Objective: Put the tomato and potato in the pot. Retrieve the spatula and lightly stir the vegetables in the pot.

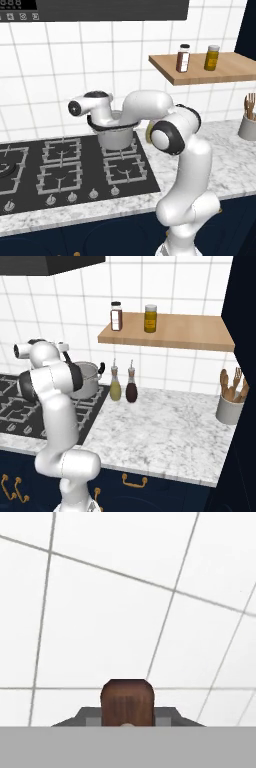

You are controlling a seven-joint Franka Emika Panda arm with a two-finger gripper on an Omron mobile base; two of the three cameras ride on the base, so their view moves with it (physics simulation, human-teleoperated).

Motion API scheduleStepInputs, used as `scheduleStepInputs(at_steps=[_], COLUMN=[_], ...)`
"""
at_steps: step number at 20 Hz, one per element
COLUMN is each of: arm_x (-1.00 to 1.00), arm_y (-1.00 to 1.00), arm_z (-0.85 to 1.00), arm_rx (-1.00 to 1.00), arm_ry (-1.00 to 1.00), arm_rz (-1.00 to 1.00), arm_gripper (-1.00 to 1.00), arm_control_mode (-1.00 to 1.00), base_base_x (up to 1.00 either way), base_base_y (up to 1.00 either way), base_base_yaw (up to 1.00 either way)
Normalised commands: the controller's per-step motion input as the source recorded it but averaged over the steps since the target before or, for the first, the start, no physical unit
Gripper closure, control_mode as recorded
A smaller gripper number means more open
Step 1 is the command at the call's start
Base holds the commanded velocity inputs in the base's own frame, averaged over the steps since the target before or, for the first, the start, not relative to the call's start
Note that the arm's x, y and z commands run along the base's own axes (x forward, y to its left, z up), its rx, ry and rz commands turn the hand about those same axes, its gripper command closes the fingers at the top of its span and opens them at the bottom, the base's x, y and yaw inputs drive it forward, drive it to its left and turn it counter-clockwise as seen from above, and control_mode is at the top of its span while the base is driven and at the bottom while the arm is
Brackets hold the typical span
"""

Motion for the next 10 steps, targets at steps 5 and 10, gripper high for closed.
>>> scheduleStepInputs(at_steps=[5, 10], arm_x=[0.05, -0.05], arm_y=[-0.62, -0.4], arm_z=[0.11, 0.07], arm_rx=[0.14, 0.13], arm_ry=[0.13, 0.12], arm_rz=[0.0, 0.0], arm_gripper=[1.0, 1.0], arm_control_mode=[-1.0, -1.0], base_base_x=[0.0, 0.0], base_base_y=[0.0, 0.0], base_base_yaw=[0.0, 0.0])
